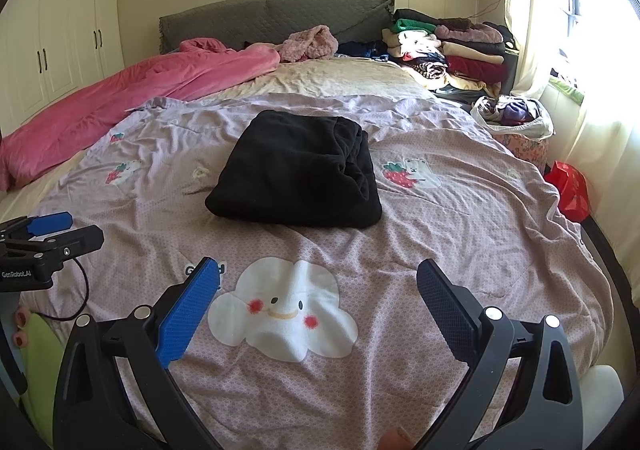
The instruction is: Fold small clothes
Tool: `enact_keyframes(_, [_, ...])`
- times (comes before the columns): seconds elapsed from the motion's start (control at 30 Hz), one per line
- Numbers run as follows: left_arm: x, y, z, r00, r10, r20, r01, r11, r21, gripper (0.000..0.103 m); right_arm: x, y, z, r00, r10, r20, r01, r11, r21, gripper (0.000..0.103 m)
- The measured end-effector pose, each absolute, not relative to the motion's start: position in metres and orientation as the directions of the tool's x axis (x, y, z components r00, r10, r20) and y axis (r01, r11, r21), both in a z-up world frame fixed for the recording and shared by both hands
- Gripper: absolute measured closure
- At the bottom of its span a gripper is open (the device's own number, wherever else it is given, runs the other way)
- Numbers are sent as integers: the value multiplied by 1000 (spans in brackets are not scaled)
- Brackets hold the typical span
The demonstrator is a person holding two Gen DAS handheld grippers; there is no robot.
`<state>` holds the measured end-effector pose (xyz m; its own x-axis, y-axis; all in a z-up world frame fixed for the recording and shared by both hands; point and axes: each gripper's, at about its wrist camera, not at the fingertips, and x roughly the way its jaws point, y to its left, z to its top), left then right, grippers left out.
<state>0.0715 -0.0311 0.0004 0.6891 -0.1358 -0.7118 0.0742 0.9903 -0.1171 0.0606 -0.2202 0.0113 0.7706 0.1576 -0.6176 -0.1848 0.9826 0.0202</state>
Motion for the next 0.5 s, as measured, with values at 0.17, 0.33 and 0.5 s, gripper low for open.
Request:
enact_keyframes(0.17, [72, -31, 0, 688, -135, -713, 74, 990, -116, 9, 61, -220, 11, 768, 157, -620, -184, 983, 21, 4])
enact_keyframes(0.33, [71, -31, 1, 689, -135, -712, 74, 991, -116, 9, 62, -219, 10, 767, 155, -622, -183, 983, 20, 4])
enact_keyframes(0.5, [71, -31, 1, 689, -135, -712, 74, 990, -117, 9, 61, -221, 10, 765, 154, -625, -182, 983, 19, 4])
